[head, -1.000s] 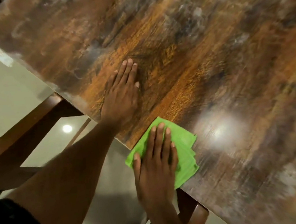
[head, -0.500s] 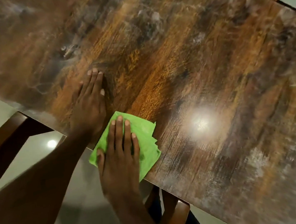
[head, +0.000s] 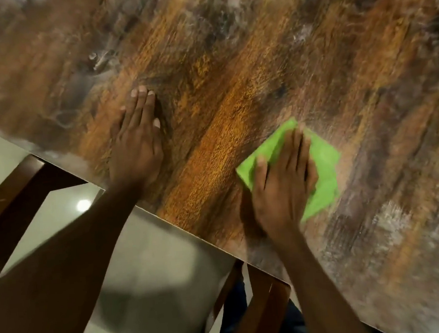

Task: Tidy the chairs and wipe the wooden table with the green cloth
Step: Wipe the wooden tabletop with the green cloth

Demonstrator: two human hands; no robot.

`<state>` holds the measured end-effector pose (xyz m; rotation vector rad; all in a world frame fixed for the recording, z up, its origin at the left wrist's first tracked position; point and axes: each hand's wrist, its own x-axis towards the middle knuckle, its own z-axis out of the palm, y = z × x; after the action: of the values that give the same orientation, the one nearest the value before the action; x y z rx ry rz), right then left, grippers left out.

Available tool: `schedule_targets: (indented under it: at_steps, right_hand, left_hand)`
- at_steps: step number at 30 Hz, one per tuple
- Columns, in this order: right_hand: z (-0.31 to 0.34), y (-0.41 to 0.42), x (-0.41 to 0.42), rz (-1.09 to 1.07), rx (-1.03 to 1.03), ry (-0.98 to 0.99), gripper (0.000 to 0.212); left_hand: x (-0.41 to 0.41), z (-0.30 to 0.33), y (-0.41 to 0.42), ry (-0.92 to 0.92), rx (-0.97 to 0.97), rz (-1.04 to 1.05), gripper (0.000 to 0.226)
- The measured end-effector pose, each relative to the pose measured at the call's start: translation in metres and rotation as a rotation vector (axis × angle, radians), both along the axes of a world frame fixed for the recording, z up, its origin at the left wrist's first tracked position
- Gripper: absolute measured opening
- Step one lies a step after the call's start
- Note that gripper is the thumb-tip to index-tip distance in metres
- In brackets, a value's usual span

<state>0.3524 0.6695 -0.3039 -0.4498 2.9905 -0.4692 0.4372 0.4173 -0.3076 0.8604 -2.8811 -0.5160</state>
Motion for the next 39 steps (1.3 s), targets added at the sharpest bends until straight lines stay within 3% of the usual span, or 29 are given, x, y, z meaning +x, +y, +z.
schedule_targets:
  at_steps: [5, 12, 16, 22, 27, 31, 35, 39]
  right_hand:
    - [-0.007, -0.04, -0.078, -0.017, 0.045, 0.049, 0.077]
    - [0.01, -0.037, 0.081, 0.2, 0.111, -0.093, 0.076]
    - [0.01, 0.015, 0.098, 0.361, 0.17, -0.07, 0.078]
    - [0.007, 0.06, 0.082, 0.303, 0.156, -0.056, 0.081]
    - [0.001, 0.035, -0.046, 0.22, 0.03, -0.023, 0.075]
    - [0.0, 0.009, -0.113, 0.03, -0.082, -0.02, 0.072]
    - [-0.003, -0.003, -0.101, -0.027, 0.046, 0.09, 0.07]
    - [0.004, 0.018, -0.035, -0.002, 0.102, 0.005, 0.072]
  left_hand:
    - [-0.004, 0.002, -0.001, 0.006, -0.025, 0.002, 0.056]
    - [-0.004, 0.005, 0.002, 0.003, -0.031, 0.004, 0.055]
    - [-0.007, 0.004, 0.003, 0.005, -0.02, 0.016, 0.056]
    - [-0.007, 0.001, 0.003, -0.013, -0.038, 0.033, 0.057]
    - [-0.019, 0.022, 0.032, -0.077, -0.024, -0.034, 0.06]
    - [-0.047, 0.033, 0.109, -0.002, 0.027, -0.269, 0.054]
    - [-0.054, 0.024, 0.138, -0.057, 0.022, -0.297, 0.055]
    - [-0.054, 0.019, 0.139, -0.031, 0.024, -0.287, 0.055]
